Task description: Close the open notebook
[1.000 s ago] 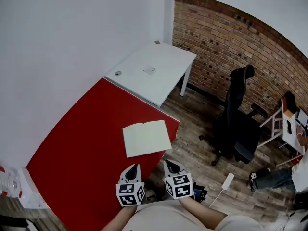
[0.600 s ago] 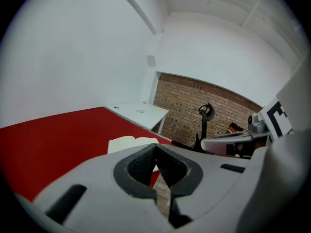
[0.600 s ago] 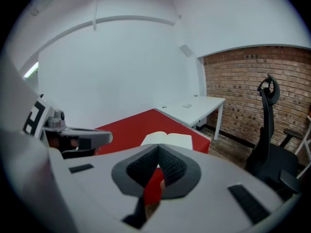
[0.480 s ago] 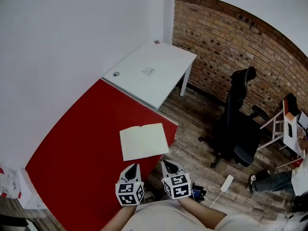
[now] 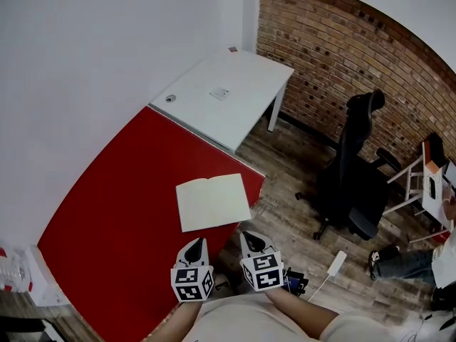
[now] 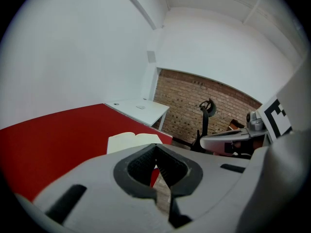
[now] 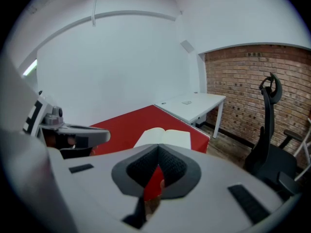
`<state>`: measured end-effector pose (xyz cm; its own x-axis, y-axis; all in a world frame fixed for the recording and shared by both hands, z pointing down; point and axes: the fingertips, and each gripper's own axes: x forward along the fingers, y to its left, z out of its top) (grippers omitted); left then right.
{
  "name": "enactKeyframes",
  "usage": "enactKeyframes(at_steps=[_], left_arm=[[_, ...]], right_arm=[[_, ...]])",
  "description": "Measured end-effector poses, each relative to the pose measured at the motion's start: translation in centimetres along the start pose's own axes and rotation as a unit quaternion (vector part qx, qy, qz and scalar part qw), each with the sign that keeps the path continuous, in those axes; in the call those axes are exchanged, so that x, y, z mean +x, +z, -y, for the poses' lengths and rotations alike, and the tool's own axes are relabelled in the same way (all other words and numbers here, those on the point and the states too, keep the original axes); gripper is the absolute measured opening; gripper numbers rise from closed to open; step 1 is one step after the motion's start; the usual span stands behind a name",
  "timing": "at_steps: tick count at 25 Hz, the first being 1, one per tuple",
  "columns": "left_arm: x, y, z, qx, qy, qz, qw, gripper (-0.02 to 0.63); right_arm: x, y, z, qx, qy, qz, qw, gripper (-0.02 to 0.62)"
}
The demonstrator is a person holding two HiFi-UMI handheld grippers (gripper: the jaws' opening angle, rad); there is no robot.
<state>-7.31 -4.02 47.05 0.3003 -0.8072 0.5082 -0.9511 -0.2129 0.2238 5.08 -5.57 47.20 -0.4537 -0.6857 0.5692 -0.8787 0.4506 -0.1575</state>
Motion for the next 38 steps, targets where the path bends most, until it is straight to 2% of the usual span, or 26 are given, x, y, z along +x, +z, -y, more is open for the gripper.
enactKeyframes(at_steps=[10, 20, 32, 33, 35, 38], left_arm=[[2.6, -0.2, -1.3, -0.004, 0.0, -0.012, 0.9999, -0.006], [6.1, -2.4, -2.3, -0.002, 0.002, -0.025, 0.9997, -0.006], [9.1, -6.5, -2.4, -0.015, 0.014, -0.048, 0.9986, -0.006], [9.3, -6.7, -2.5, -0.011, 0.016, -0.05, 0.9986, -0.006], [9.6, -7.1, -2.9, -0.009, 0.019, -0.052, 0.9984, -0.006], [10.0, -7.4, -3.4, -0.016, 0.025, -0.055, 0.9981, -0.006]], right_arm=[[1.9, -0.7, 1.7, 0.006, -0.015, -0.009, 1.0, 0.006], [5.4, -2.6, 4.4, 0.019, -0.037, -0.015, 0.999, 0.006], [9.9, -7.0, 6.2, 0.056, -0.015, -0.035, 0.998, 0.01], [10.3, -7.4, 6.4, 0.057, -0.011, -0.039, 0.998, 0.019], [11.1, -8.0, 6.6, 0.06, -0.006, -0.047, 0.997, 0.084], [12.1, -8.8, 7.3, 0.07, -0.007, -0.057, 0.996, 0.11]])
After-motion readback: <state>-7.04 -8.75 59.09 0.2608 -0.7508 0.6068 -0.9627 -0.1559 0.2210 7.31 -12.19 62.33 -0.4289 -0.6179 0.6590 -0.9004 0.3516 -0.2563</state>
